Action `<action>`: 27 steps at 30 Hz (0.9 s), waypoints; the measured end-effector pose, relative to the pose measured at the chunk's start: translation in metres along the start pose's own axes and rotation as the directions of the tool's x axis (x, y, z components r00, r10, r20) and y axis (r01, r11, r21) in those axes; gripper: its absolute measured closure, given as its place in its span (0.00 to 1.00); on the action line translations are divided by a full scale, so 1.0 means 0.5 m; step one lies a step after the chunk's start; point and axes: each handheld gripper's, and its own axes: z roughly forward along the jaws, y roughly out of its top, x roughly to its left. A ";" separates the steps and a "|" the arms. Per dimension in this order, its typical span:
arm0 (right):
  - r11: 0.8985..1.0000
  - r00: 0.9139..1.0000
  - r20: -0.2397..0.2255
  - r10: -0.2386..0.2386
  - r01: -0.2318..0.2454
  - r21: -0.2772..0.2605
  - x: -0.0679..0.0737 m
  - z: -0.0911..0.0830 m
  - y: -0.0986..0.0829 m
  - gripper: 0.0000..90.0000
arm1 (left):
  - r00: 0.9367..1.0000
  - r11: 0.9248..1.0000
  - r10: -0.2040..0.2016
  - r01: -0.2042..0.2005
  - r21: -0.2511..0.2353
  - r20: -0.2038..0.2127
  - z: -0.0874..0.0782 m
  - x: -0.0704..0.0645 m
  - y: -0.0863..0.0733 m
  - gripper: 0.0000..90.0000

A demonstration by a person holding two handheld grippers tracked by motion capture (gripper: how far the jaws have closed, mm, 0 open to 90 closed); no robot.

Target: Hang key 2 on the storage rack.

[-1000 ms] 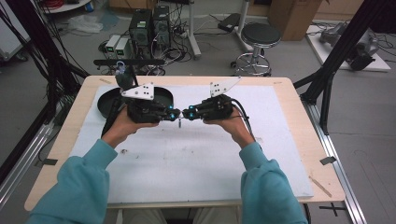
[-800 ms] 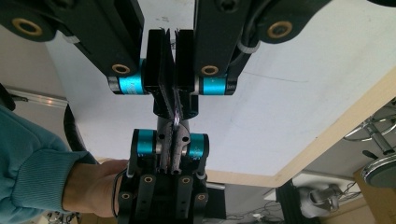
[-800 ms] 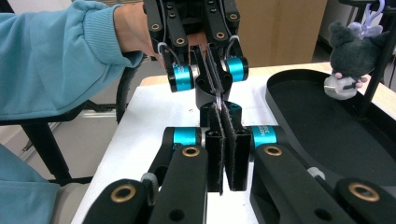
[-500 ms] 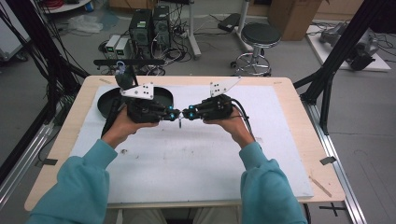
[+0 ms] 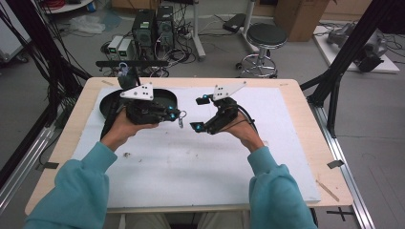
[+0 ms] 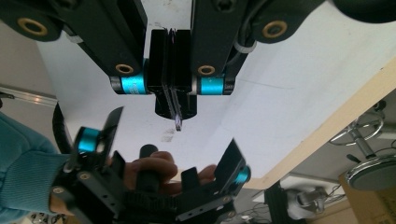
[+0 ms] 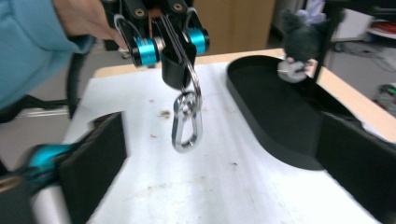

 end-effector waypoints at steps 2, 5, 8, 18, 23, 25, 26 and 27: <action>1.000 1.000 0.025 0.018 -0.017 -0.022 0.002 -0.011 -0.002 0.01 | 1.000 1.000 0.003 -0.003 0.007 -0.012 -0.010 0.005 0.001 0.98; 0.998 0.999 0.049 0.023 -0.020 -0.052 0.005 -0.032 -0.011 0.01 | 0.999 1.000 0.005 -0.004 0.010 -0.035 -0.028 0.014 0.004 0.98; 0.998 0.993 0.114 0.036 -0.030 -0.061 0.015 -0.066 -0.025 0.01 | 0.997 1.000 0.008 -0.006 0.014 -0.073 -0.049 0.025 0.010 0.98; 0.988 0.957 0.275 0.093 -0.056 -0.142 0.044 -0.164 -0.085 0.01 | 0.989 0.999 0.004 0.003 0.044 -0.151 -0.108 0.065 0.023 0.98; 0.984 0.932 0.344 0.111 -0.055 -0.170 0.062 -0.199 -0.122 0.01 | 0.981 0.996 0.002 0.014 0.086 -0.192 -0.130 0.102 0.033 0.98; 0.979 0.922 0.364 0.130 -0.060 -0.196 0.070 -0.211 -0.139 0.01 | 0.979 0.996 -0.001 0.020 0.091 -0.205 -0.138 0.115 0.036 0.98; 0.978 0.916 0.376 0.138 -0.066 -0.198 0.074 -0.217 -0.148 0.01 | 0.976 0.995 -0.005 0.027 0.095 -0.216 -0.142 0.122 0.038 0.98; 0.976 0.908 0.394 0.143 -0.065 -0.206 0.077 -0.223 -0.157 0.01 | 0.974 0.994 -0.004 0.028 0.104 -0.226 -0.146 0.130 0.041 0.98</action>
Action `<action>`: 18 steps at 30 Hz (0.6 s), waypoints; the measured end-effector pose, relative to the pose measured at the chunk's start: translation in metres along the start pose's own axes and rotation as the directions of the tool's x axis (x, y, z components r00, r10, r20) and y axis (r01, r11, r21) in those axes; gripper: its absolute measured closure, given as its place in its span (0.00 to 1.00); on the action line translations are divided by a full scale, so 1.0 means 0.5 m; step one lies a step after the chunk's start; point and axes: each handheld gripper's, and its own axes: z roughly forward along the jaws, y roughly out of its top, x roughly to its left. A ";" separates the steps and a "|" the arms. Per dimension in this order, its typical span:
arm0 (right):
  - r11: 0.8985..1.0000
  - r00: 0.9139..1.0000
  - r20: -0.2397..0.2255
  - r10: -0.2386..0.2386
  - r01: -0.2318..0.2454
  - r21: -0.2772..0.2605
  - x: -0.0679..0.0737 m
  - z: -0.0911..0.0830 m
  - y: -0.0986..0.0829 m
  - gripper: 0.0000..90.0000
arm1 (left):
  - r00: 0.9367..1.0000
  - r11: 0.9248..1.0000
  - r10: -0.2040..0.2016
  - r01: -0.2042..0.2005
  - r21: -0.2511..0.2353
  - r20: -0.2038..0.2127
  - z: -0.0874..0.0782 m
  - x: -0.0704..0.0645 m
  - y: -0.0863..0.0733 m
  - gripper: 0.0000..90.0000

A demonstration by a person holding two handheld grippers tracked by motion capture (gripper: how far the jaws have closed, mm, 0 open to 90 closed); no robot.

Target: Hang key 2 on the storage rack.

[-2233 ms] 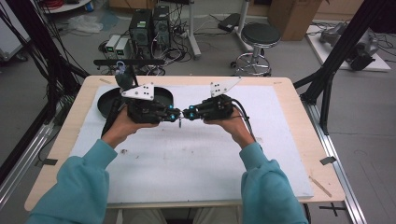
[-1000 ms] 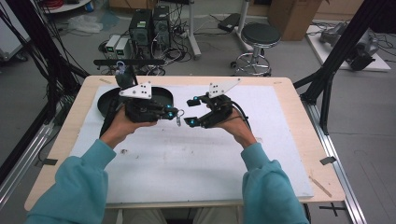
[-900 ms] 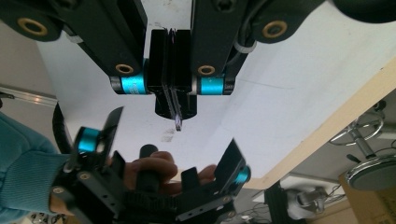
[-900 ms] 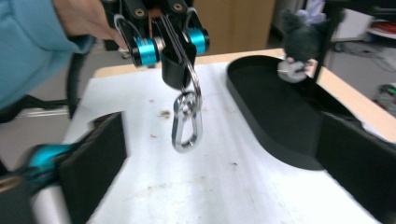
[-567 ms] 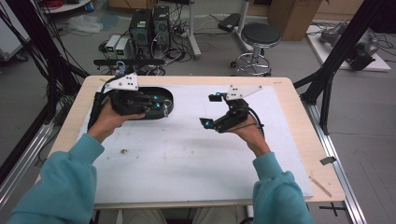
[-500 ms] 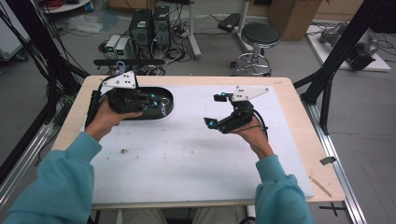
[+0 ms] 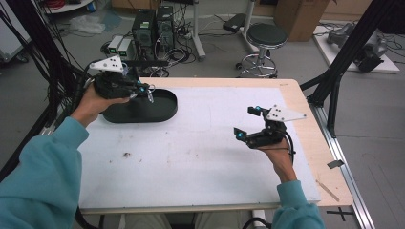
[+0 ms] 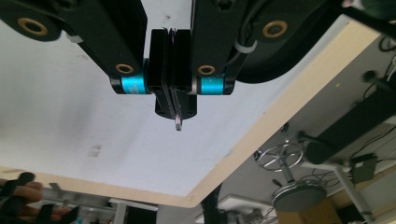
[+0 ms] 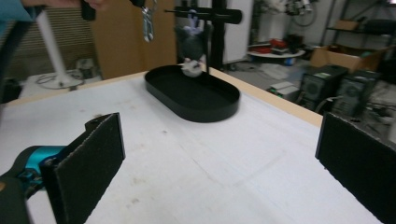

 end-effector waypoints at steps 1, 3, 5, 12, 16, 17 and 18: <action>1.000 1.000 0.018 0.002 -0.002 -0.011 -0.001 -0.008 -0.008 0.01 | 1.000 1.000 0.003 -0.003 0.009 -0.010 -0.002 0.008 0.002 0.98; 1.000 0.999 0.046 0.020 -0.019 -0.019 -0.002 -0.023 -0.021 0.01 | 1.000 1.000 -0.005 0.005 0.013 -0.021 -0.005 0.022 0.005 0.98; 0.999 0.997 0.074 0.021 -0.019 -0.028 -0.003 -0.038 -0.032 0.01 | 0.999 1.000 -0.010 0.010 0.024 -0.034 -0.006 0.034 0.007 0.98; 0.997 0.987 0.155 0.049 -0.040 -0.061 -0.005 -0.079 -0.075 0.01 | 0.997 0.997 -0.023 0.029 0.074 -0.079 -0.008 0.074 0.005 0.98; 0.995 0.981 0.180 0.069 -0.056 -0.079 -0.007 -0.094 -0.098 0.01 | 0.994 0.996 -0.031 0.039 0.076 -0.100 -0.010 0.089 0.006 0.98; 0.995 0.979 0.190 0.069 -0.054 -0.080 -0.009 -0.098 -0.102 0.01 | 0.994 0.996 -0.031 0.039 0.078 -0.103 -0.010 0.091 0.007 0.98; 0.995 0.978 0.196 0.076 -0.062 -0.078 -0.007 -0.100 -0.104 0.01 | 0.994 0.996 -0.034 0.042 0.080 -0.103 -0.009 0.094 0.008 0.98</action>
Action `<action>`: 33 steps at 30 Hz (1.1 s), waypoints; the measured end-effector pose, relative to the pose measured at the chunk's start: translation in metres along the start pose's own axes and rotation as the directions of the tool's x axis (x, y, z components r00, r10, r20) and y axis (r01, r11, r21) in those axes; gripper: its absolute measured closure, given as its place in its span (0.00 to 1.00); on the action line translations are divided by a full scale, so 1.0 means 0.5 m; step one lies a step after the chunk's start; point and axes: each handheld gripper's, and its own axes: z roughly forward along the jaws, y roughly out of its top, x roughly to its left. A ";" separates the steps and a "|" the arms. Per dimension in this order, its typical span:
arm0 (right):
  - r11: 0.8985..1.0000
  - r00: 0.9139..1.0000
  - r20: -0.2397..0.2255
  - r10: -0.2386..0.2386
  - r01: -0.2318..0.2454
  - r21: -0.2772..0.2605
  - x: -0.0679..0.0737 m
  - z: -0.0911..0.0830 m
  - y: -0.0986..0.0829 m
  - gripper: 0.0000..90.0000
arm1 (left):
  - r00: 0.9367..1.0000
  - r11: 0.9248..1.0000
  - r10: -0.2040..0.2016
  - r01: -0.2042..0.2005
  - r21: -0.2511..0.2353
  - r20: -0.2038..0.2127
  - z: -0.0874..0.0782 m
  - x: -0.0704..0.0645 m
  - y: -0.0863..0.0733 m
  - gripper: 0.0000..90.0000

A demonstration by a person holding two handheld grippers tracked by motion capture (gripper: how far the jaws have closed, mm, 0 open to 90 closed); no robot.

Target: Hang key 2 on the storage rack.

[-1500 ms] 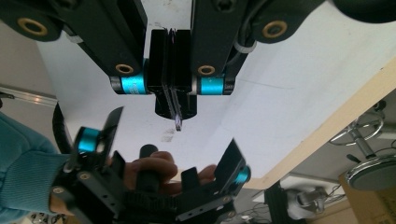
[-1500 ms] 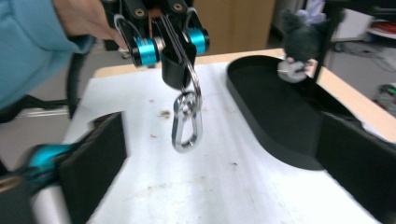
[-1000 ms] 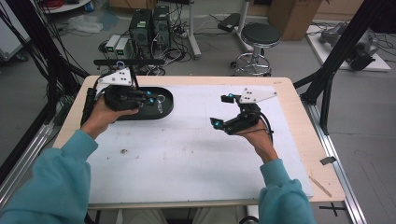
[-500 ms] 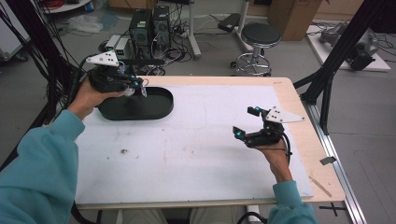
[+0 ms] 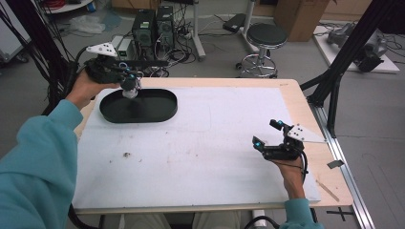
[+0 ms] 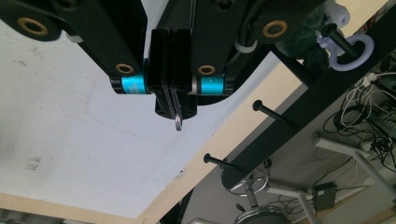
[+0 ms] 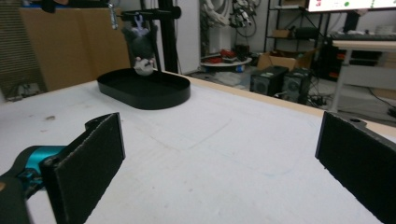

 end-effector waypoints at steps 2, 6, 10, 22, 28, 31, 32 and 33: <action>1.000 1.000 -0.001 -0.007 0.007 -0.025 0.000 -0.007 -0.006 0.01 | 1.000 1.000 0.004 -0.004 0.012 -0.005 0.001 0.004 0.003 0.98; 0.999 1.000 0.016 -0.012 0.013 -0.032 -0.001 -0.017 -0.018 0.01 | 1.000 1.000 0.000 0.001 0.026 -0.022 0.005 0.010 0.007 0.98; 0.996 0.999 0.015 -0.029 0.030 -0.079 -0.001 -0.029 -0.029 0.01 | 0.999 0.999 -0.001 0.002 0.046 -0.036 0.010 0.015 0.010 0.98; 0.994 0.997 0.054 -0.062 0.067 -0.087 -0.002 -0.042 -0.064 0.01 | 0.998 0.996 -0.002 0.008 0.088 -0.069 0.031 0.033 0.019 0.98; 0.991 0.995 0.066 -0.071 0.077 -0.109 -0.004 -0.045 -0.076 0.01 | 0.996 0.994 -0.012 0.022 0.110 -0.087 0.043 0.044 0.014 0.98; 0.991 0.995 0.067 -0.071 0.078 -0.105 -0.004 -0.044 -0.082 0.01 | 0.995 0.993 -0.020 0.032 0.114 -0.103 0.046 0.050 0.011 0.98; 0.991 0.995 0.071 -0.074 0.081 -0.105 -0.004 -0.044 -0.083 0.01 | 0.994 0.993 -0.021 0.034 0.116 -0.109 0.047 0.051 0.010 0.98; 0.991 0.996 0.065 -0.068 0.075 -0.107 -0.004 -0.043 -0.086 0.01 | 0.994 0.993 -0.023 0.035 0.113 -0.107 0.047 0.052 0.010 0.98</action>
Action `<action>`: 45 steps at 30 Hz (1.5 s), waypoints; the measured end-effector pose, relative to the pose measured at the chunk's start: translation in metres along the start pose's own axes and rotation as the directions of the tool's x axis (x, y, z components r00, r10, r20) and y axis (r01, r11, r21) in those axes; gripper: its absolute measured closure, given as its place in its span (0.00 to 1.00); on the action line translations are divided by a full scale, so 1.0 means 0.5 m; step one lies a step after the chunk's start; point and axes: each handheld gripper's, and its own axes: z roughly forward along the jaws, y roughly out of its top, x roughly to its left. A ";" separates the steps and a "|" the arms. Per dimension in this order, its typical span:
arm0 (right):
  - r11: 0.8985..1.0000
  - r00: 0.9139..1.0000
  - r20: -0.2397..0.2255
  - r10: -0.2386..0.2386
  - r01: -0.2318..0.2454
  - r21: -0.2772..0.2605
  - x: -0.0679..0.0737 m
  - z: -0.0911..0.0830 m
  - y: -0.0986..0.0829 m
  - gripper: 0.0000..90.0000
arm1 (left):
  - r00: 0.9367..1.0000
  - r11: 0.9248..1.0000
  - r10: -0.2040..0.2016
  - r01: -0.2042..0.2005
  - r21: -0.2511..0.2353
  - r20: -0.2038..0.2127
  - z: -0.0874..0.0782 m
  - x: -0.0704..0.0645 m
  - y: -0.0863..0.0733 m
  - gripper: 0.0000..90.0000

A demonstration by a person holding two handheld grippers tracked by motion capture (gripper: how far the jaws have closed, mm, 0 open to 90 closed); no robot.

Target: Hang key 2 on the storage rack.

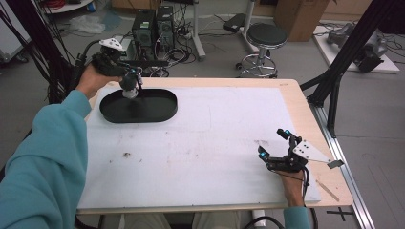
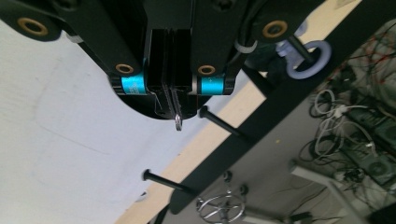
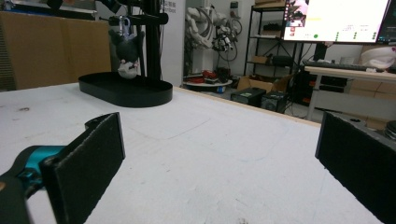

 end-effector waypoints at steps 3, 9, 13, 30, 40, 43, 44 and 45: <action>1.000 1.000 0.003 0.001 -0.001 -0.011 -0.001 0.001 -0.005 0.01 | 1.000 1.000 0.000 0.000 0.009 -0.003 0.003 0.001 -0.002 0.98; 1.000 1.000 0.007 -0.008 0.008 -0.006 0.001 0.003 -0.009 0.01 | 1.000 1.000 0.000 0.000 0.012 -0.010 0.011 0.001 -0.001 0.98; 1.000 1.000 0.013 -0.006 0.006 -0.004 -0.001 0.004 -0.013 0.01 | 1.000 1.000 -0.001 0.001 0.016 -0.016 0.016 0.003 -0.001 0.98; 1.000 1.000 0.018 -0.024 0.024 0.006 0.003 0.004 -0.027 0.01 | 0.998 1.000 -0.027 0.028 0.012 -0.051 0.029 0.010 -0.003 0.98; 1.000 1.000 0.017 -0.021 0.020 0.010 0.005 0.004 -0.027 0.01 | 0.997 1.000 -0.027 0.028 0.009 -0.068 0.028 0.013 -0.004 0.98; 1.000 1.000 0.020 -0.023 0.022 0.010 0.006 0.004 -0.027 0.01 | 0.996 1.000 -0.030 0.031 0.007 -0.081 0.030 0.013 -0.003 0.98; 1.000 0.999 0.021 -0.024 0.024 0.009 0.006 0.004 -0.027 0.01 | 0.996 1.000 -0.030 0.030 0.005 -0.084 0.030 0.014 -0.003 0.98; 1.000 0.999 0.021 -0.025 0.024 0.009 0.006 0.004 -0.027 0.01 | 0.996 0.999 -0.031 0.032 0.006 -0.084 0.031 0.014 -0.003 0.98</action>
